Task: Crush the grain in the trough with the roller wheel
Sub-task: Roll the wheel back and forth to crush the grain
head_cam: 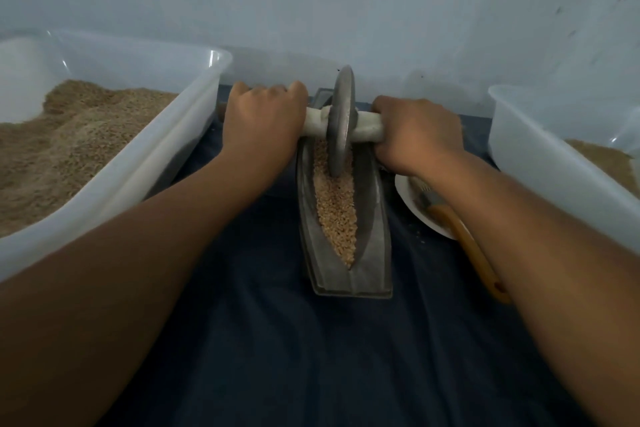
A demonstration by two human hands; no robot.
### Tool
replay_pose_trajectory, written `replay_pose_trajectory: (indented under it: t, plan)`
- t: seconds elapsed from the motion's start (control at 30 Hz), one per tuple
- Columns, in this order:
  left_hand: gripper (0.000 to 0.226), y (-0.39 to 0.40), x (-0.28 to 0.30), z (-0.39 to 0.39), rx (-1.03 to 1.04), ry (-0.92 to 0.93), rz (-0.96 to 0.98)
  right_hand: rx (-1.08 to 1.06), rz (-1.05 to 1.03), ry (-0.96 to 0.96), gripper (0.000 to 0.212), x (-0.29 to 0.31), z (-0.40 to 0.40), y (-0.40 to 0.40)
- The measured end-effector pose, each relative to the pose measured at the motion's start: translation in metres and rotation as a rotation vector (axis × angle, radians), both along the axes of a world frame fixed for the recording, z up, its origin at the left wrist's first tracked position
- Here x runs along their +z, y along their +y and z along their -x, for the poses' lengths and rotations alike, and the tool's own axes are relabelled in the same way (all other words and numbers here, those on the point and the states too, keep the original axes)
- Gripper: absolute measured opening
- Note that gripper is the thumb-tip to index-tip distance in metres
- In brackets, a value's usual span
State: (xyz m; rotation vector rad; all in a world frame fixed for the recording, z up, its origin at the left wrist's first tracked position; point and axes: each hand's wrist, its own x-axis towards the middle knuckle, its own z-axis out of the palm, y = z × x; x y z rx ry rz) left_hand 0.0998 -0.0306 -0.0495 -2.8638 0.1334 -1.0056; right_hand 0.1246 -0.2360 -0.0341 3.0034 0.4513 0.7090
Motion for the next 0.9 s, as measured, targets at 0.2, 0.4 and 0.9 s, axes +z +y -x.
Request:
replay_pose_trajectory:
  t: [0.2,0.4,0.9]
  plan:
    - [0.012,-0.004,0.0,0.015,0.015,-0.003,-0.026,-0.004,-0.04,-0.011,0.021,-0.008,0.017,-0.003]
    - [0.024,-0.007,-0.003,0.044,0.015,-0.001,-0.041,0.056,-0.01,-0.097,0.021,-0.017,0.051,-0.009]
    - [0.036,-0.002,0.003,0.091,-0.03,0.042,-0.138,0.043,0.025,-0.153,0.029,-0.024,0.112,-0.014]
